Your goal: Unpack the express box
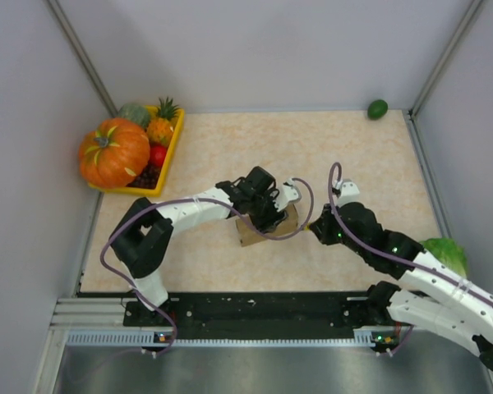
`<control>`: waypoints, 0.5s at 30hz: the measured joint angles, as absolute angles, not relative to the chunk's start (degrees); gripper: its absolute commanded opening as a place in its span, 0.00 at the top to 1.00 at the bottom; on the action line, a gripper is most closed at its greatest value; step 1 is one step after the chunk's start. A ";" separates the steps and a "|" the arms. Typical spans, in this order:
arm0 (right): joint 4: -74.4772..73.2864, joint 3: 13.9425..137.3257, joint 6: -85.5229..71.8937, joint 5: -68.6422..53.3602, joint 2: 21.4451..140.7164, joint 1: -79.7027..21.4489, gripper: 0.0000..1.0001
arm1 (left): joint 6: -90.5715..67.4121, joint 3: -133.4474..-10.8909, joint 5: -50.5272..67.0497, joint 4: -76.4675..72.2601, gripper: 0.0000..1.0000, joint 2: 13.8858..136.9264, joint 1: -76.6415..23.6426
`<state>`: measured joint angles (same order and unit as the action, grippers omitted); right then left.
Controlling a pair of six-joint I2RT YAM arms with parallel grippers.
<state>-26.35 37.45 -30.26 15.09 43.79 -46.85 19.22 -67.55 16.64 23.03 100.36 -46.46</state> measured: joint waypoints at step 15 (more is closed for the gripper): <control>-36.36 41.65 -34.79 19.59 39.48 -47.24 1.00 | 12.47 -74.61 15.81 28.40 0.20 102.63 -44.21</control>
<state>-36.36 41.65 -34.79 19.59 39.48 -47.24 12.47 -74.61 15.81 28.40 102.63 -44.21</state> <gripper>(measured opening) 0.086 0.777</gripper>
